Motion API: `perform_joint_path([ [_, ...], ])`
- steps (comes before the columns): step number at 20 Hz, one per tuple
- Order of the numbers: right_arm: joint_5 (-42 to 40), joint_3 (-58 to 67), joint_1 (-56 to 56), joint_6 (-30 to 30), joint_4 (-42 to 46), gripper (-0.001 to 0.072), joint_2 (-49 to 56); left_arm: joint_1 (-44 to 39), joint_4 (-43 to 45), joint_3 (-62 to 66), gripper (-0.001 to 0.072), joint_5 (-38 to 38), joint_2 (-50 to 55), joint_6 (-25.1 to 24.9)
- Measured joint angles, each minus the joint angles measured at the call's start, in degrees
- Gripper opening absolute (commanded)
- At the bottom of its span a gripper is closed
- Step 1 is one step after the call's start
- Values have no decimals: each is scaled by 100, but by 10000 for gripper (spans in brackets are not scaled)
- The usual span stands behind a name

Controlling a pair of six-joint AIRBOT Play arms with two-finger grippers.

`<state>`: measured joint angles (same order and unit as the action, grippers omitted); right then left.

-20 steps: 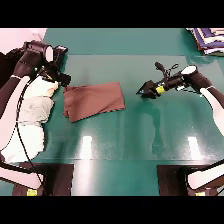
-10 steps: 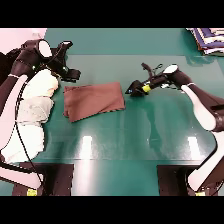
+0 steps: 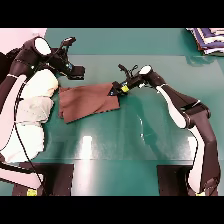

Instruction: Fold the shirts.

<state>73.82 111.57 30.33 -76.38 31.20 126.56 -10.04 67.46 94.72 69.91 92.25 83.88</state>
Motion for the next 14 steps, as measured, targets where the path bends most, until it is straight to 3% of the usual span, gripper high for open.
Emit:
perform_joint_path([
  [7, 116, -63, -610, 66, 448, 15, -719, 0, -120, 33, 24, -116, -704, -26],
  [14, 9, -1799, -3062, 59, 1552, 15, -2804, 0, -181, 44, 24, 81, -1141, -26],
])
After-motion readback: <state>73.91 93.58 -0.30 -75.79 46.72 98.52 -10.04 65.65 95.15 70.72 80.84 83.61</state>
